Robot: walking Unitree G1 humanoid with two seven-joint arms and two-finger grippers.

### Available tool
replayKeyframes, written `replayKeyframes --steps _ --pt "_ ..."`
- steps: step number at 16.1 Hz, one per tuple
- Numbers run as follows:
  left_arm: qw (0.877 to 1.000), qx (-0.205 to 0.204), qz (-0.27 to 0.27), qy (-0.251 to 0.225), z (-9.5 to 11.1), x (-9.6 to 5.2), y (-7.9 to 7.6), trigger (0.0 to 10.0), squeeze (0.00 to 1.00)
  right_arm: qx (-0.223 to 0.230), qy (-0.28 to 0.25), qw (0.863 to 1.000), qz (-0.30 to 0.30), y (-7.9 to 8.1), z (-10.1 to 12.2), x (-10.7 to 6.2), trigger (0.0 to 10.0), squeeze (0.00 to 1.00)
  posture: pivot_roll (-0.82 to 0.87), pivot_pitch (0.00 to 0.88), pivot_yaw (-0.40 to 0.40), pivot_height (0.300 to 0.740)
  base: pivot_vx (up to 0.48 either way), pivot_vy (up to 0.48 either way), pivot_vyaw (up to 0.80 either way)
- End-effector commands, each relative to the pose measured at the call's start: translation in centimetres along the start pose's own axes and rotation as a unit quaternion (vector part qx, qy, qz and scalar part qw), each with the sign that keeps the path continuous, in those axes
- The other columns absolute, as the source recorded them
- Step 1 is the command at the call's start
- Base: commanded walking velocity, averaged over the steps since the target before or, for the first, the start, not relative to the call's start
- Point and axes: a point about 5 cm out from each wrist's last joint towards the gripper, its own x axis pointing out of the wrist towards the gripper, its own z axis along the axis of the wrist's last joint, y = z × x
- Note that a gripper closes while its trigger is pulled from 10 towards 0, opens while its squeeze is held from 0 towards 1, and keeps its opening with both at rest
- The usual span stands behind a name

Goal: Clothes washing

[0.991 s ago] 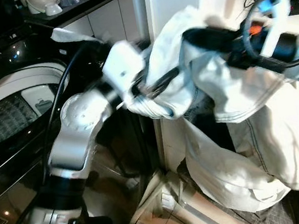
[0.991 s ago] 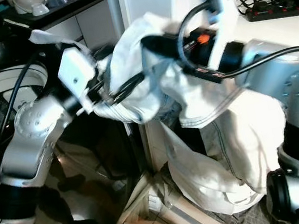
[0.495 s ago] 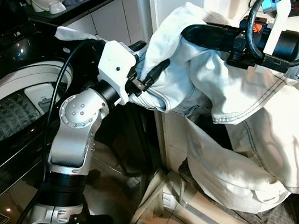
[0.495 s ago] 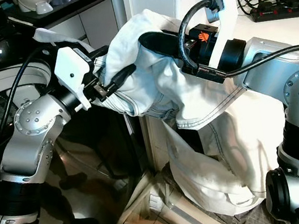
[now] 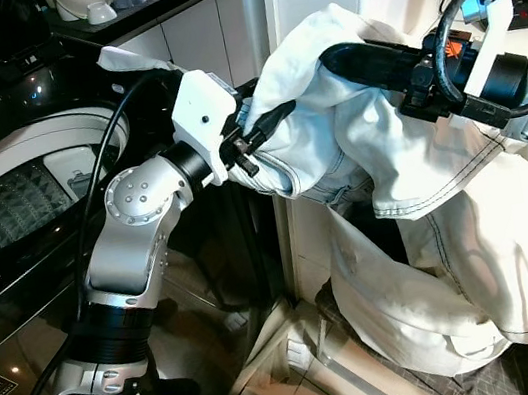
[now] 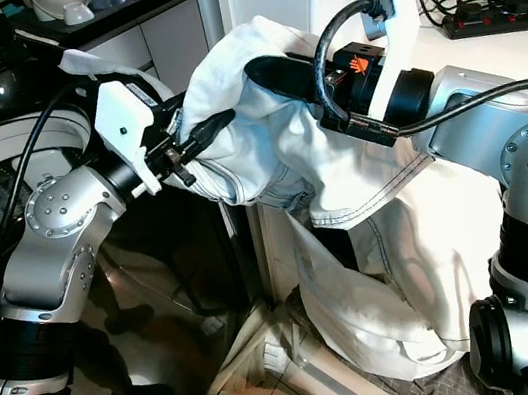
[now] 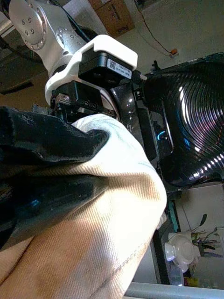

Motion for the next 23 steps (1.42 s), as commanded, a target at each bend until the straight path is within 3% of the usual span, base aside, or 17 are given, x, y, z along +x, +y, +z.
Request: replayKeyframes --steps 1,3,4,5,6,7,11,13,14,15,16,17,18,20,21,23 --pt "1.000 -0.004 0.012 0.001 0.3 -0.1 0.8 0.0 0.00 -0.027 -0.027 0.999 0.023 1.0 1.4 0.0 0.0 0.00 -0.04 0.000 0.032 0.740 0.000 0.000 0.00" --pt "1.000 -0.004 0.022 0.003 0.3 -0.2 1.2 0.0 0.00 -0.028 -0.025 0.999 0.023 1.0 1.4 0.0 0.0 0.00 -0.04 0.000 0.032 0.740 0.000 0.000 0.00" --pt "0.999 -0.002 0.053 0.000 0.6 -0.3 2.1 0.0 0.00 -0.030 -0.023 0.999 0.017 1.0 1.3 0.0 2.0 0.00 -0.04 0.000 0.031 0.740 0.000 0.000 0.00" --pt "0.998 -0.002 0.059 0.000 0.7 -0.4 2.3 0.0 0.00 -0.031 -0.022 0.999 0.016 0.9 1.3 0.0 8.8 0.00 -0.04 0.000 0.031 0.740 0.000 0.000 0.00" --pt "0.998 -0.001 0.067 0.001 0.7 -0.5 2.7 0.0 0.00 -0.029 -0.020 0.999 0.014 0.9 1.2 0.0 10.0 0.21 -0.04 0.000 0.031 0.740 0.000 0.000 0.00" --pt "0.997 -0.003 0.078 0.001 0.8 -0.6 3.1 0.0 0.00 -0.023 -0.020 0.999 0.010 0.7 1.2 0.0 10.0 1.00 -0.04 0.000 0.031 0.740 0.000 0.000 0.00" --pt "0.992 0.004 0.123 0.006 0.9 -1.0 4.6 0.0 0.00 -0.022 -0.022 0.999 0.015 0.7 1.3 -0.2 10.0 1.00 -0.04 0.000 0.032 0.740 0.000 0.000 0.00" --pt "0.985 0.023 0.169 0.020 1.1 -1.5 6.3 0.0 0.00 -0.039 -0.020 0.999 0.020 1.1 1.4 -0.4 10.0 1.00 -0.04 0.000 0.034 0.740 0.000 0.000 0.00" --pt "0.975 0.048 0.214 0.026 1.5 -1.6 8.0 0.0 0.00 -0.058 -0.016 0.998 0.014 1.2 1.5 -0.5 10.0 0.98 -0.04 0.000 0.027 0.740 0.000 0.000 0.00" --pt "0.965 0.082 0.246 0.032 2.3 -1.5 9.5 0.0 0.00 -0.063 -0.014 0.998 0.017 1.3 1.4 -0.5 10.0 0.00 -0.04 0.000 0.027 0.740 0.000 0.000 0.00" --pt "0.933 0.156 0.322 0.027 5.0 -1.4 13.0 0.0 0.00 -0.069 -0.012 0.997 0.025 1.5 1.4 -0.4 10.0 0.00 -0.02 0.000 0.013 0.740 0.000 0.000 0.00" --pt "0.881 0.244 0.404 0.023 9.1 -1.8 16.2 0.0 0.00 -0.074 -0.010 0.997 0.030 1.7 1.3 -0.1 10.0 0.00 -0.02 0.000 0.019 0.740 0.000 0.000 0.00" --pt "0.860 0.272 0.431 0.016 10.8 -2.1 17.2 0.0 0.00 -0.076 -0.009 0.997 0.031 1.8 1.2 0.1 10.0 0.00 -0.03 0.000 0.026 0.740 0.000 0.000 0.00" --pt "0.766 0.385 0.514 0.033 14.8 -3.6 19.4 0.0 0.00 -0.083 -0.010 0.996 0.034 2.3 1.0 0.5 10.0 0.00 -0.05 0.000 0.047 0.740 0.000 0.000 0.00" --pt "0.736 0.418 0.530 0.049 15.1 -4.0 19.8 0.0 0.00 -0.083 -0.010 0.996 0.036 2.7 0.7 0.5 10.0 0.00 -0.06 0.000 0.054 0.740 0.000 0.000 0.00" --pt "0.707 0.449 0.539 0.085 14.1 -4.2 20.2 0.0 0.00 -0.078 -0.002 0.996 0.039 3.1 -0.3 0.6 10.0 0.00 -0.06 0.000 0.054 0.740 0.000 0.000 0.00"
